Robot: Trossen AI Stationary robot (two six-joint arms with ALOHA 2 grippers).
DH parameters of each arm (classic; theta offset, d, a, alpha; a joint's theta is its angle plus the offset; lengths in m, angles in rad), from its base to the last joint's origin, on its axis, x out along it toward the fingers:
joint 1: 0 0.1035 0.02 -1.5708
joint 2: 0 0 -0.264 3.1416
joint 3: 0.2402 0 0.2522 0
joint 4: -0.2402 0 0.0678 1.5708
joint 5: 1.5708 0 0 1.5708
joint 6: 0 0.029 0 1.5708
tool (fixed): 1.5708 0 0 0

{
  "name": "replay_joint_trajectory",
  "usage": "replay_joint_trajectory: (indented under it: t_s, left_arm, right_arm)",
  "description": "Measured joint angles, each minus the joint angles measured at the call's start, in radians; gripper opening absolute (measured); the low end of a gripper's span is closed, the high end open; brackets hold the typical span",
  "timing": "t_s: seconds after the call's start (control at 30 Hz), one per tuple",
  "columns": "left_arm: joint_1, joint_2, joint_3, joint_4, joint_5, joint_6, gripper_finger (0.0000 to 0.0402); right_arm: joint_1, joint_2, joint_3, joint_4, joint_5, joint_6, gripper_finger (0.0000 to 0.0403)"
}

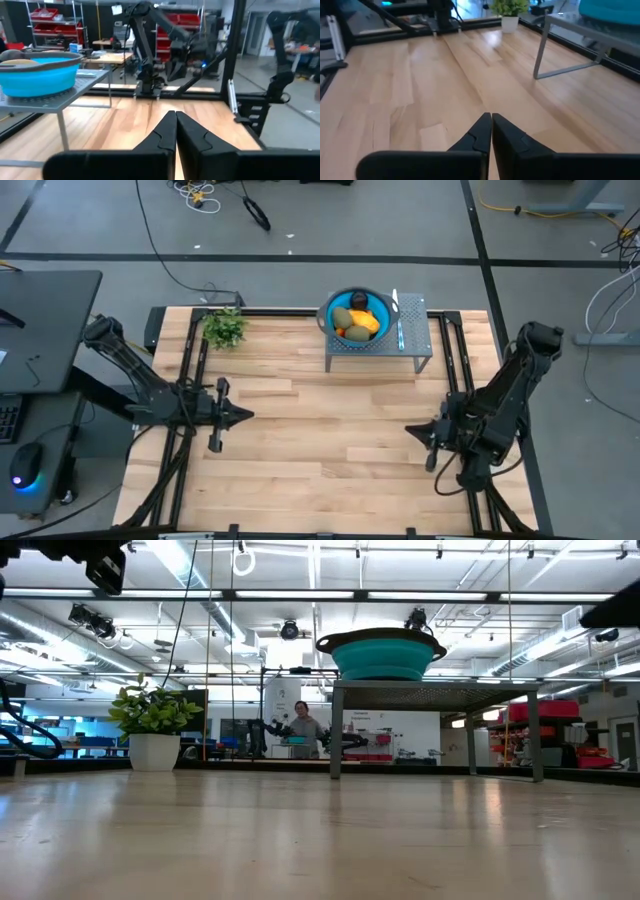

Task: Pick & Place Fruit
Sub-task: Return to Home Position

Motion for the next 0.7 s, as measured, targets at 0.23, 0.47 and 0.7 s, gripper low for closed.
replay_joint_trajectory:
  t_s: [0.23,0.47,0.7]
  left_arm:
    - [0.025,0.002,-0.265,0.475,0.025,0.043,0.001]
    - [0.105,-0.008,-0.26,0.47,0.098,0.033,0.0007]
    - [0.288,-0.012,-0.26,0.448,0.259,-0.003,0.0013]
  right_arm:
    - [0.079,-0.004,-0.148,0.117,0.084,0.077,0.0021]
    - [0.148,-0.005,-0.23,0.133,0.216,0.189,0.0021]
    - [0.204,-0.005,-0.306,0.13,0.299,0.276,0.0021]
